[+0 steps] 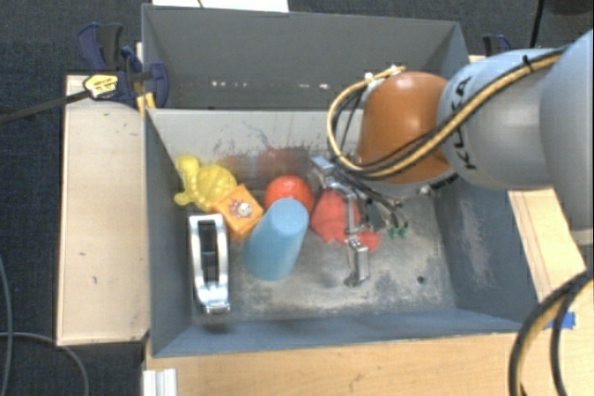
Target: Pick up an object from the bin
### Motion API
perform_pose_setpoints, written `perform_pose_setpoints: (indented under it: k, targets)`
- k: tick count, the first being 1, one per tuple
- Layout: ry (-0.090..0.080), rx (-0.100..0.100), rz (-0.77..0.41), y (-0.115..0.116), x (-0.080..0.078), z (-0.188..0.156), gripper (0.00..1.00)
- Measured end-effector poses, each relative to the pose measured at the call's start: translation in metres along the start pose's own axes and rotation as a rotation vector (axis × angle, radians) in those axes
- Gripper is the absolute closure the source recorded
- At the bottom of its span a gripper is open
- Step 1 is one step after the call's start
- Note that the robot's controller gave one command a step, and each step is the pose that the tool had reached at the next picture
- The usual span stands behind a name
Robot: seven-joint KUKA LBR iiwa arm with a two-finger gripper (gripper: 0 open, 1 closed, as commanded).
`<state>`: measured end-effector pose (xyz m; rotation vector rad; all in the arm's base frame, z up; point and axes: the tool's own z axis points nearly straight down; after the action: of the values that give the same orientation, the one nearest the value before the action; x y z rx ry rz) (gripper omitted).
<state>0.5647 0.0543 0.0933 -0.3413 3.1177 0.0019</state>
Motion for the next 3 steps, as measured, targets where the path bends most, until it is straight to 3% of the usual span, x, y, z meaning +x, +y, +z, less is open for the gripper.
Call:
perform_pose_setpoints:
  k: [1, 3]
  targets:
    - [0.000, 0.000, 0.129, -0.013, -0.014, 0.018, 1.00]
    - [0.004, 0.000, 0.126, -0.001, -0.013, 0.021, 1.00]
